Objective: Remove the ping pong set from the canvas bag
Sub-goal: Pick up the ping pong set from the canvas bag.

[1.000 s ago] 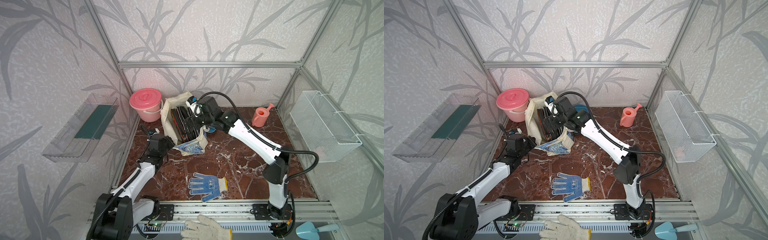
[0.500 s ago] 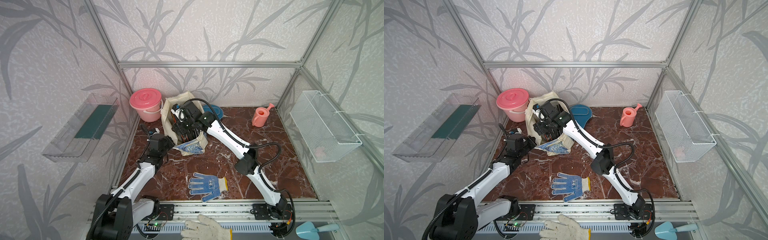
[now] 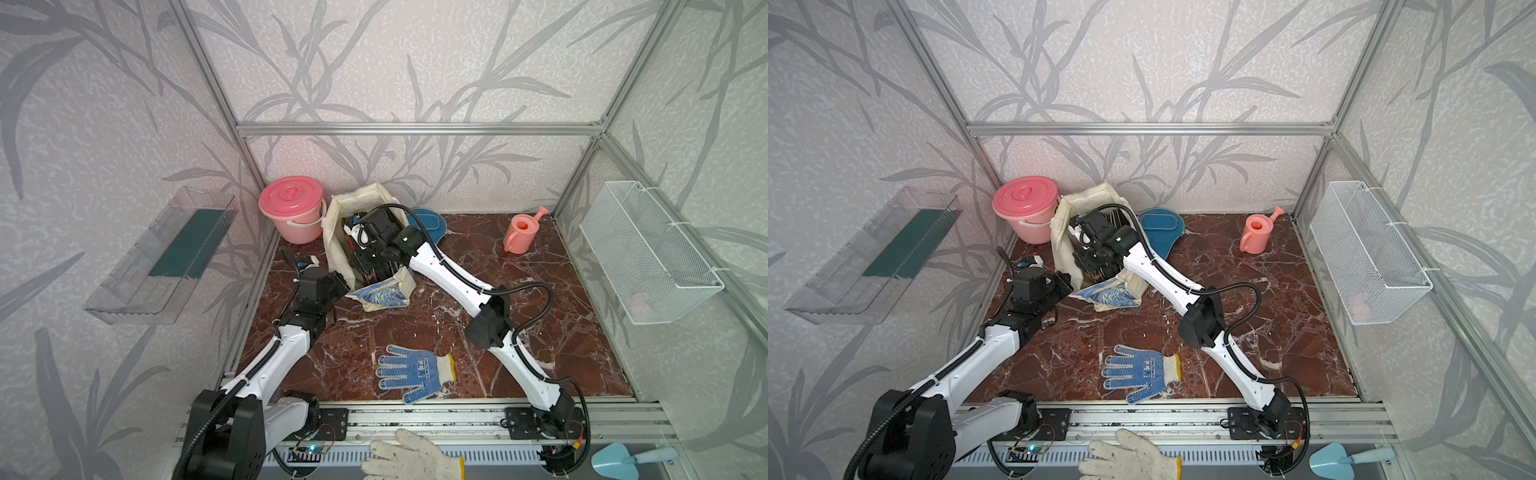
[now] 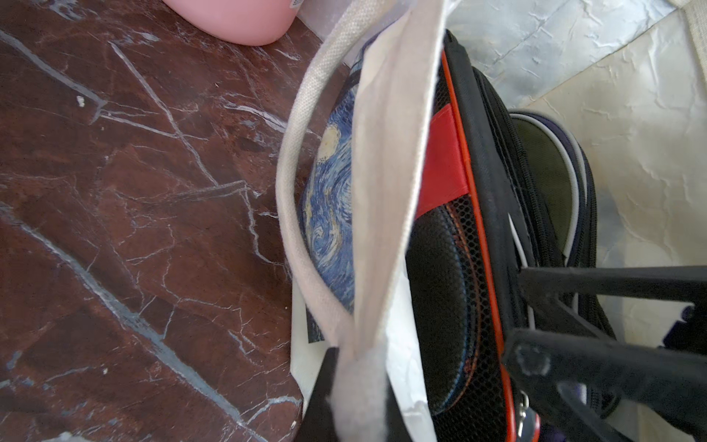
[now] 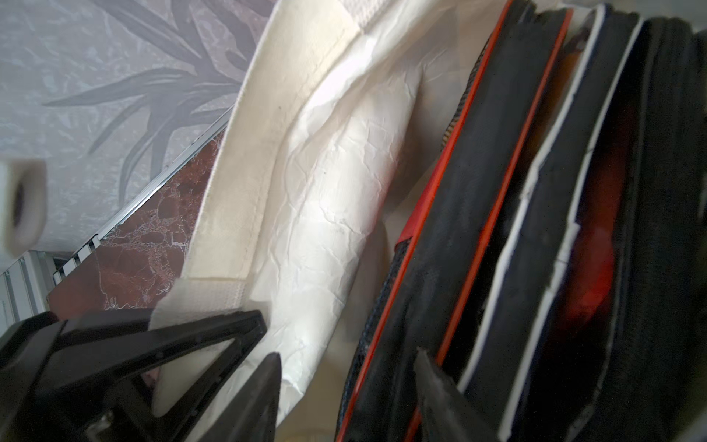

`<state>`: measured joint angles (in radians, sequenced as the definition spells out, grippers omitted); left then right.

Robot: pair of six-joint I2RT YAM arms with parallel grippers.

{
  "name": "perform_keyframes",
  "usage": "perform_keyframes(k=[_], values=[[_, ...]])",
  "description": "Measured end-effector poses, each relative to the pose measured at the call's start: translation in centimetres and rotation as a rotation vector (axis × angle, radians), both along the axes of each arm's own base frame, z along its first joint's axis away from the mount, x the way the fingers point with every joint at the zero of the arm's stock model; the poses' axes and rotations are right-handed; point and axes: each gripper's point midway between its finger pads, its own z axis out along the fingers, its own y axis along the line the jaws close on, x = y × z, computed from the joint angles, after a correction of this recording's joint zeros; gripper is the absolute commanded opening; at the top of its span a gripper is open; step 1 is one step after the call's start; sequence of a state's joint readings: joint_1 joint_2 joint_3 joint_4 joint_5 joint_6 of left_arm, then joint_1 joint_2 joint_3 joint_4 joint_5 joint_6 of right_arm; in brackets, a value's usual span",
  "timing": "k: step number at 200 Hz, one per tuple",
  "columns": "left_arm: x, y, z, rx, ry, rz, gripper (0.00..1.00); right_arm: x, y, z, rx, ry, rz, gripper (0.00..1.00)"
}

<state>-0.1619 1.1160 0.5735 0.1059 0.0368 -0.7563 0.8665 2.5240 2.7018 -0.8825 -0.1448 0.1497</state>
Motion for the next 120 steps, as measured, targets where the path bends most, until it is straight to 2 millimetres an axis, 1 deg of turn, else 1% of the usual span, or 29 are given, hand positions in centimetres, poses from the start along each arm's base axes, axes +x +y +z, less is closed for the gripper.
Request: perform_keyframes(k=[61,94,120], values=[[0.0,-0.1,0.1,-0.003,-0.003,-0.006,0.00,0.5,0.5,-0.5,0.011,-0.007,-0.005,0.54],[0.0,-0.2,0.2,-0.005,-0.007,-0.010,0.00,1.0,0.3,-0.7,-0.005,-0.027,-0.028,0.54],[0.0,-0.3,0.2,-0.007,-0.009,-0.014,0.00,1.6,-0.2,-0.8,-0.029,-0.056,-0.054,0.49]])
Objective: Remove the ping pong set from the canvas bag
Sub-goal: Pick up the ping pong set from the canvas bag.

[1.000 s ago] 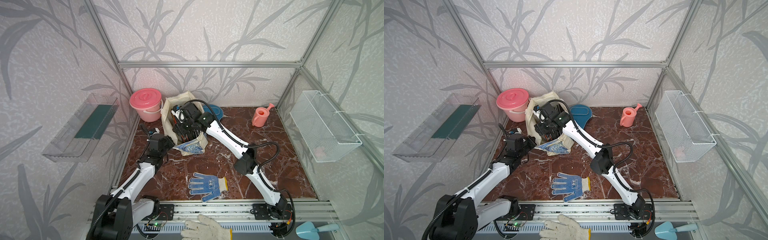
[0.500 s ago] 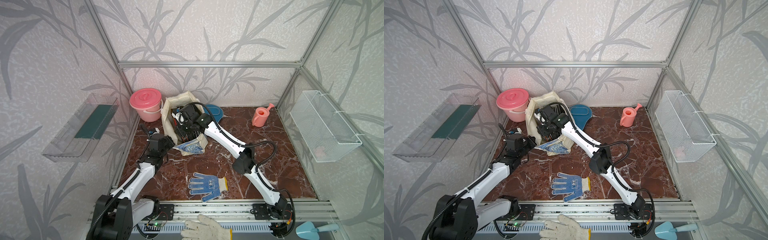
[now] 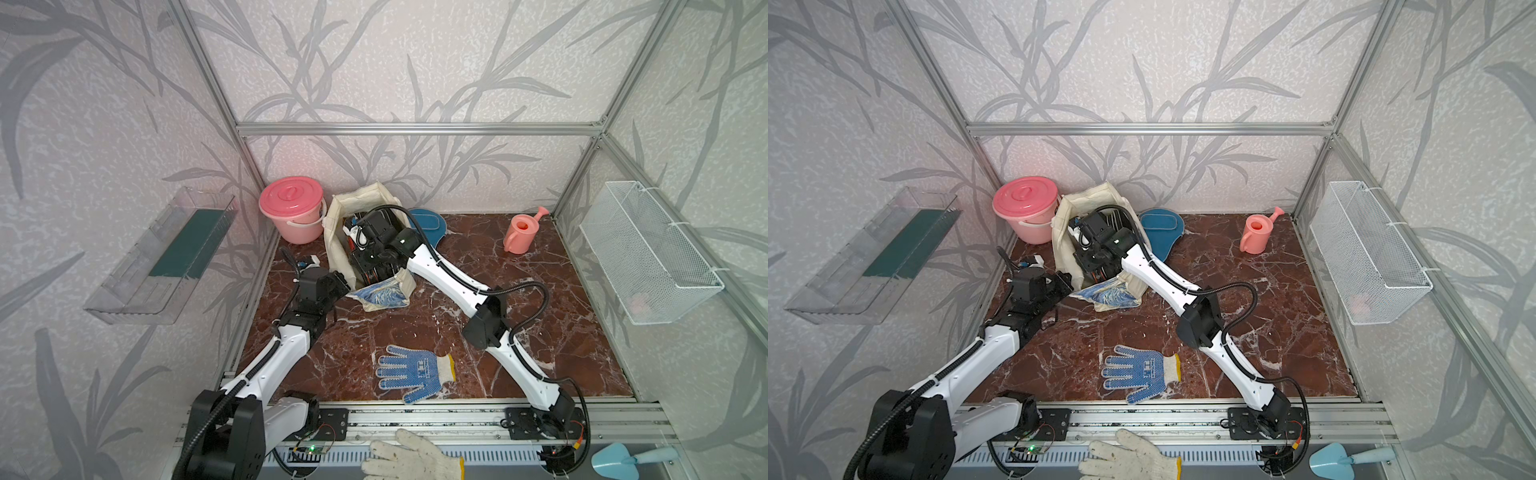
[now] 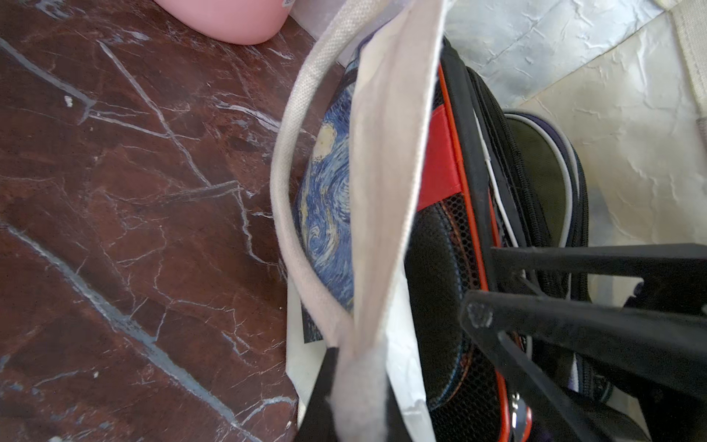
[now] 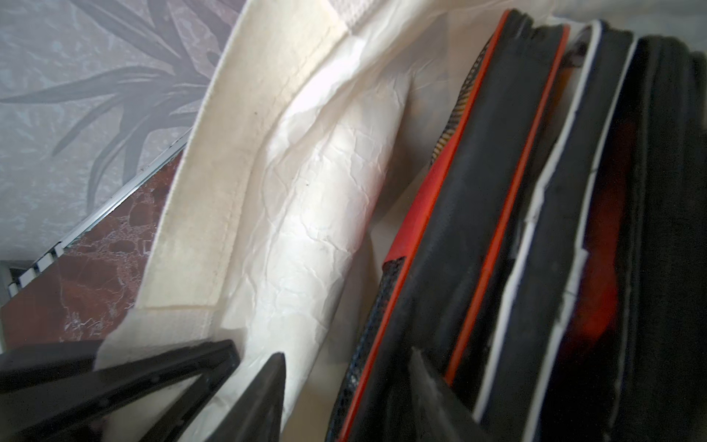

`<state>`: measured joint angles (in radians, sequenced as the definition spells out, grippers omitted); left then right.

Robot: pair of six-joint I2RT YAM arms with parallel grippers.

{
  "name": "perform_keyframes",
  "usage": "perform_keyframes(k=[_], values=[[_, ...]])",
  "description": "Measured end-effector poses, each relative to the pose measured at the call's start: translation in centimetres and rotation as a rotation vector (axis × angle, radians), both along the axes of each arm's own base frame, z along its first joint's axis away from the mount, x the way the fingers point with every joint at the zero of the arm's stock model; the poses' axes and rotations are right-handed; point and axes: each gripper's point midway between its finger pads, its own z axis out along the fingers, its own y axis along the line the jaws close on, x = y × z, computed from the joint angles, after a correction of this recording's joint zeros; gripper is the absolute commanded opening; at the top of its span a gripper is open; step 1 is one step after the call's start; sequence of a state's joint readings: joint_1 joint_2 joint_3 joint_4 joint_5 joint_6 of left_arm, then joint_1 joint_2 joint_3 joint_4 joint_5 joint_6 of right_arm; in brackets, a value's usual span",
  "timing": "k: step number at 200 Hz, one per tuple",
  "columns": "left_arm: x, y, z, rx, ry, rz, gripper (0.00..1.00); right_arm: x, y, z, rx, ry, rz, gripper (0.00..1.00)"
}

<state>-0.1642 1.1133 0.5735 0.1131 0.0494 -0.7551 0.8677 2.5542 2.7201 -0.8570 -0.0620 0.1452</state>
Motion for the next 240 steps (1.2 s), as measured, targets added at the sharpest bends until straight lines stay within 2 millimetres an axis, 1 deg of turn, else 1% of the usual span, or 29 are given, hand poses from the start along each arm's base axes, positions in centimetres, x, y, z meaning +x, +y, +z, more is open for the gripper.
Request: perform_keyframes(k=[24,58,84,98,107,120,142,162,240], values=[[0.0,-0.2,0.2,-0.001,-0.006,-0.005,0.00,0.5,-0.4,-0.2,-0.022,-0.022,-0.023,0.43],[-0.1,-0.3,0.4,-0.003,-0.012,-0.009,0.00,1.2,-0.3,-1.0,-0.047,-0.057,-0.045,0.41],[-0.1,-0.4,0.6,-0.001,-0.019,-0.014,0.00,1.5,0.0,-1.3,-0.059,-0.089,-0.059,0.33],[-0.1,-0.4,0.7,-0.001,-0.021,-0.014,0.00,1.8,0.0,-1.4,-0.067,-0.103,-0.070,0.26],[-0.2,-0.4,0.7,-0.001,-0.023,-0.015,0.00,1.9,-0.1,-1.4,-0.070,-0.109,-0.078,0.19],[-0.2,-0.4,0.8,-0.002,-0.024,-0.015,0.00,2.1,-0.2,-1.5,-0.075,-0.115,-0.086,0.14],[-0.2,-0.6,0.9,-0.004,-0.028,-0.021,0.00,2.3,-0.3,-1.2,-0.068,-0.121,-0.117,0.00],[-0.3,-0.8,1.0,-0.006,-0.031,-0.029,0.00,2.4,-0.3,-1.2,-0.071,-0.129,-0.121,0.00],[-0.3,-0.8,1.0,-0.004,-0.031,-0.027,0.00,2.2,-0.6,-0.7,-0.070,-0.120,-0.119,0.00]])
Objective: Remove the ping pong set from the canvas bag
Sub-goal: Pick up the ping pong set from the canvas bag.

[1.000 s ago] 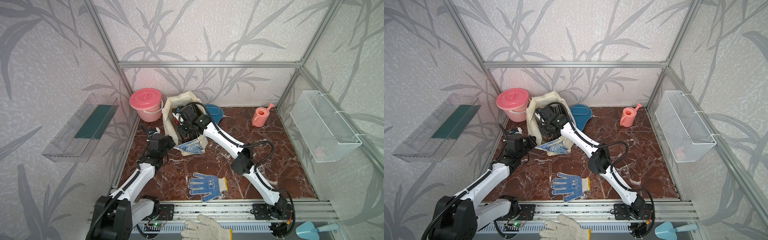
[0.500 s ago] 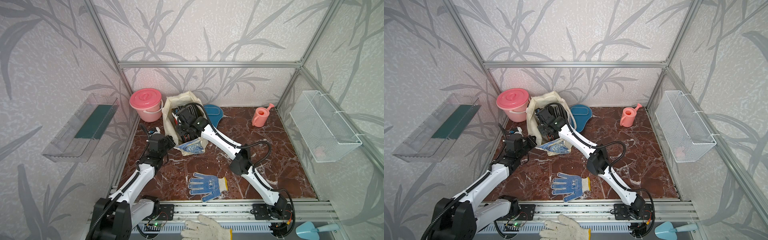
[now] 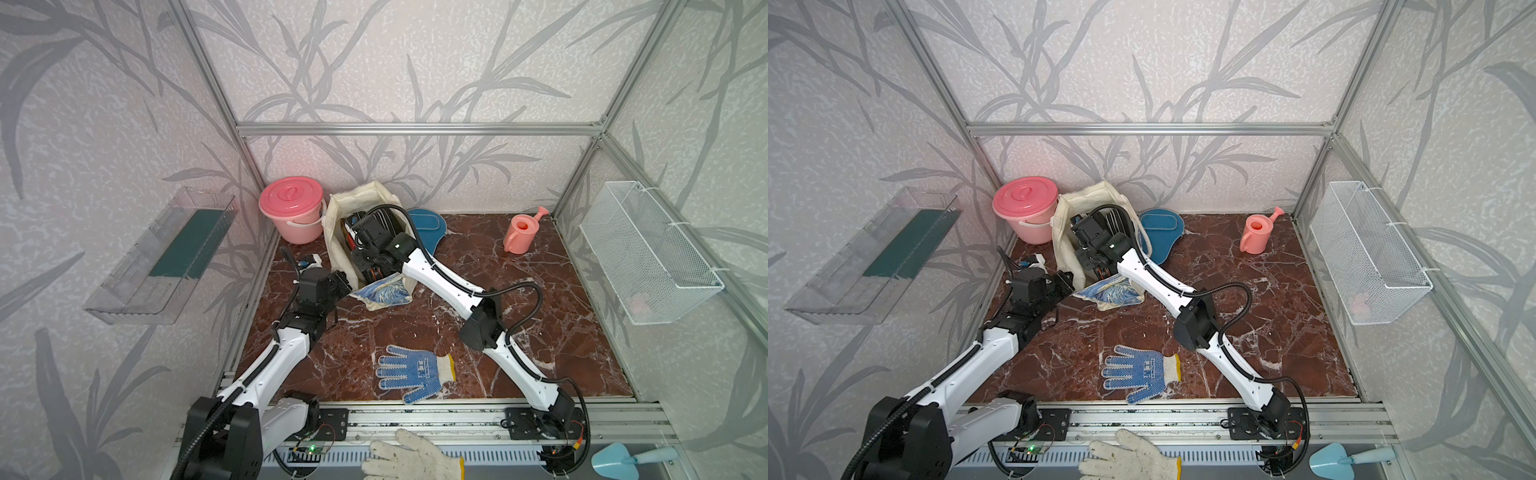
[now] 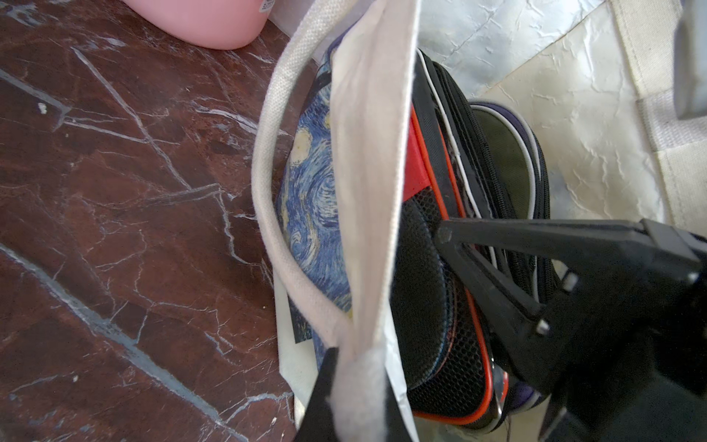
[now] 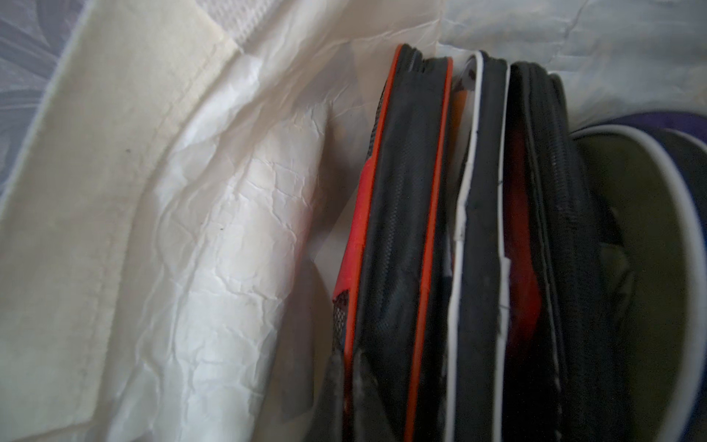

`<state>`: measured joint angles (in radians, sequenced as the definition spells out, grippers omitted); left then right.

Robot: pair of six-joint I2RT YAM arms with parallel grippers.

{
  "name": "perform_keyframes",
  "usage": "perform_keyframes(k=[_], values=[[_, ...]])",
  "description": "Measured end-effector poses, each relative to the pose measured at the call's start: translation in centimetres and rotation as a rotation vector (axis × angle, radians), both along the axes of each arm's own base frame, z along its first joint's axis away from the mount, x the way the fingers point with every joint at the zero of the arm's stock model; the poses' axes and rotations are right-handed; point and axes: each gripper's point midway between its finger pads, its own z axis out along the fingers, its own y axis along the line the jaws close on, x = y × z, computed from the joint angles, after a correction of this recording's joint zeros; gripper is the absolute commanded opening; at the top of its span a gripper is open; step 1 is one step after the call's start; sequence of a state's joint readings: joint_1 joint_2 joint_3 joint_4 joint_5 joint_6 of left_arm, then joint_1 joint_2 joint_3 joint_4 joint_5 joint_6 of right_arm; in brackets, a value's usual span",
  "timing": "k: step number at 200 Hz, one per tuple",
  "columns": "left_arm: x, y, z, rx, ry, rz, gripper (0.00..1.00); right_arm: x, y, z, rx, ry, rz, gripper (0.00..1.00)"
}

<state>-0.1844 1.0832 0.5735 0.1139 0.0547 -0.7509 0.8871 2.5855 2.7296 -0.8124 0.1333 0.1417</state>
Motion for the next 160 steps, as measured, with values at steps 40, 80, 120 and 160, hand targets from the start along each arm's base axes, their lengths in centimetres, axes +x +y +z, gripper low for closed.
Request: perform_keyframes(k=[40,80,120,160], values=[[0.0,0.0,0.0,0.001,0.000,0.001,0.00,-0.3,-0.5,0.3,-0.002,0.022,0.009,0.00],[0.0,0.0,0.0,0.002,0.000,0.001,0.00,-1.0,-1.1,1.0,-0.006,0.051,0.018,0.00],[0.0,0.0,-0.1,0.003,0.002,0.003,0.00,-1.8,-1.8,1.8,-0.015,0.075,0.028,0.00],[0.1,0.0,-0.3,0.005,0.007,0.005,0.00,-2.6,-2.6,4.0,-0.001,0.074,0.035,0.00]])
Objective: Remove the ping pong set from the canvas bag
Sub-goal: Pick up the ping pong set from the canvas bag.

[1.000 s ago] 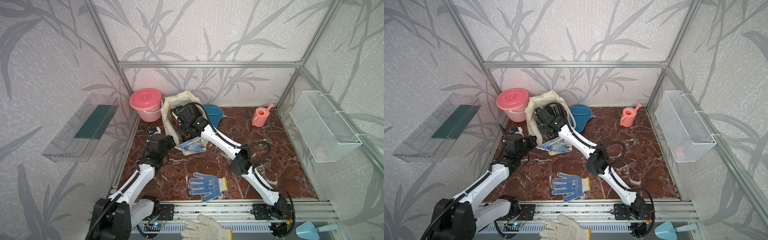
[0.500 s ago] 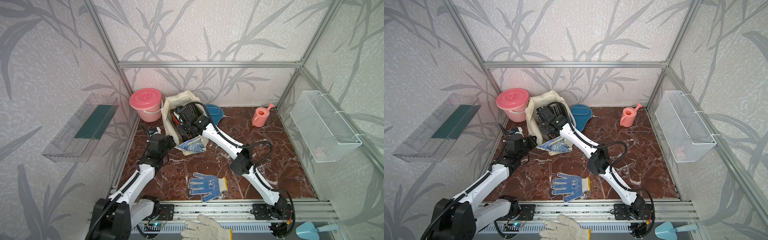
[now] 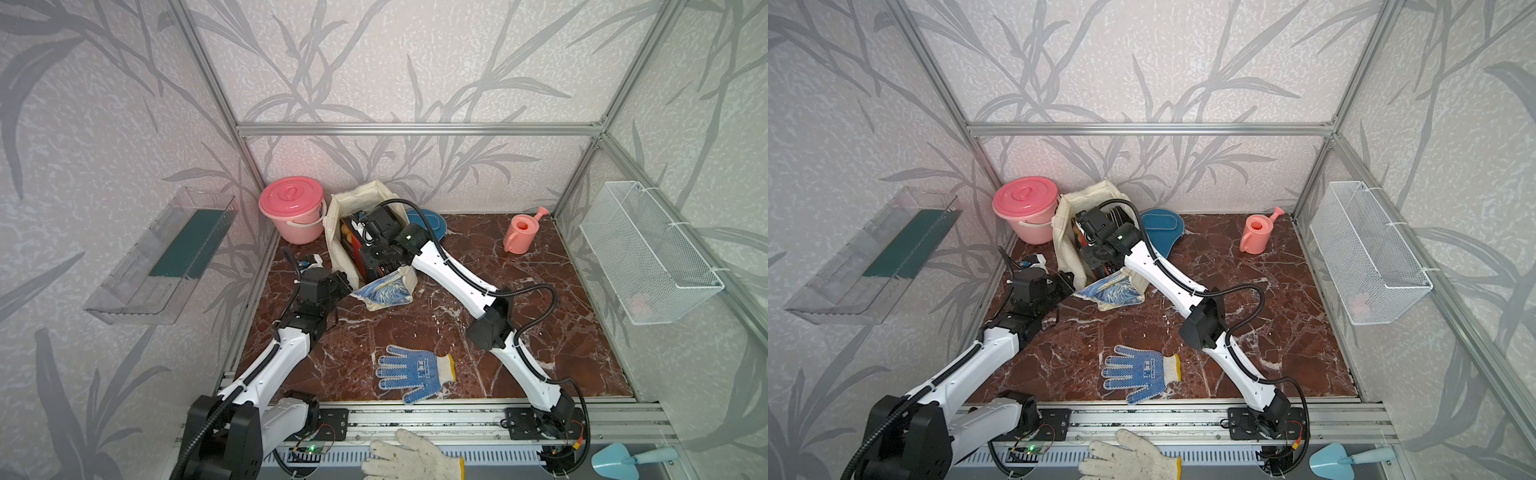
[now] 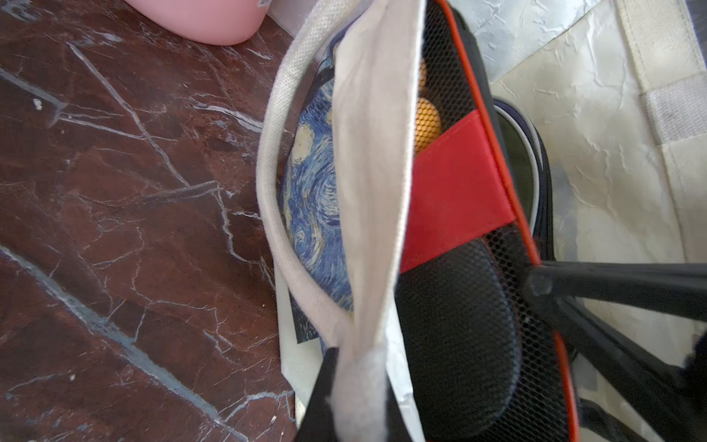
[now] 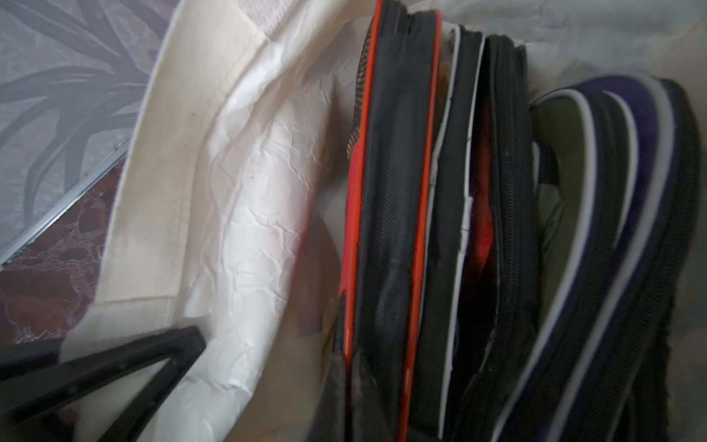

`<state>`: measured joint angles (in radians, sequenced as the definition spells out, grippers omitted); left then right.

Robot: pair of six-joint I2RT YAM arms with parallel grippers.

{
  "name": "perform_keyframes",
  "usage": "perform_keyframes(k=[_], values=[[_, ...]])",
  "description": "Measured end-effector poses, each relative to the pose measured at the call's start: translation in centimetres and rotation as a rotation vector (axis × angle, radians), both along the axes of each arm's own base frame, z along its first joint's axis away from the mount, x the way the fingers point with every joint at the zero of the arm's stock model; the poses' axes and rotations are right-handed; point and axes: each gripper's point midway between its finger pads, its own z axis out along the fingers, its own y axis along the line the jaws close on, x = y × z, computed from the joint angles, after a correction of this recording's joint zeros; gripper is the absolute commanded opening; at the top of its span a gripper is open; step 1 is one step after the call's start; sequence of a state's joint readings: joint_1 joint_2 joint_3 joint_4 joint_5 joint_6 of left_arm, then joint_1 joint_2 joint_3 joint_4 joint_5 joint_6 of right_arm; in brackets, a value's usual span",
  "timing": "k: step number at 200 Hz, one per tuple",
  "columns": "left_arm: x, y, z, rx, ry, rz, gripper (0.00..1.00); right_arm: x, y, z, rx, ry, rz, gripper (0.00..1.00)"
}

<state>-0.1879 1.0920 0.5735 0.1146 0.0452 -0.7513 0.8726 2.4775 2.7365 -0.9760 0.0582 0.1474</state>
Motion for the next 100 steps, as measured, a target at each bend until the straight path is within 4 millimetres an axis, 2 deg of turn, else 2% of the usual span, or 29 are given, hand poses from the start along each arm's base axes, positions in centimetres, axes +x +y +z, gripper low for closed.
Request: perform_keyframes(k=[100], values=[[0.1,0.1,0.0,0.004,-0.002,0.007,0.00,-1.8,-1.9,6.9,0.072,-0.042,0.010,0.00]])
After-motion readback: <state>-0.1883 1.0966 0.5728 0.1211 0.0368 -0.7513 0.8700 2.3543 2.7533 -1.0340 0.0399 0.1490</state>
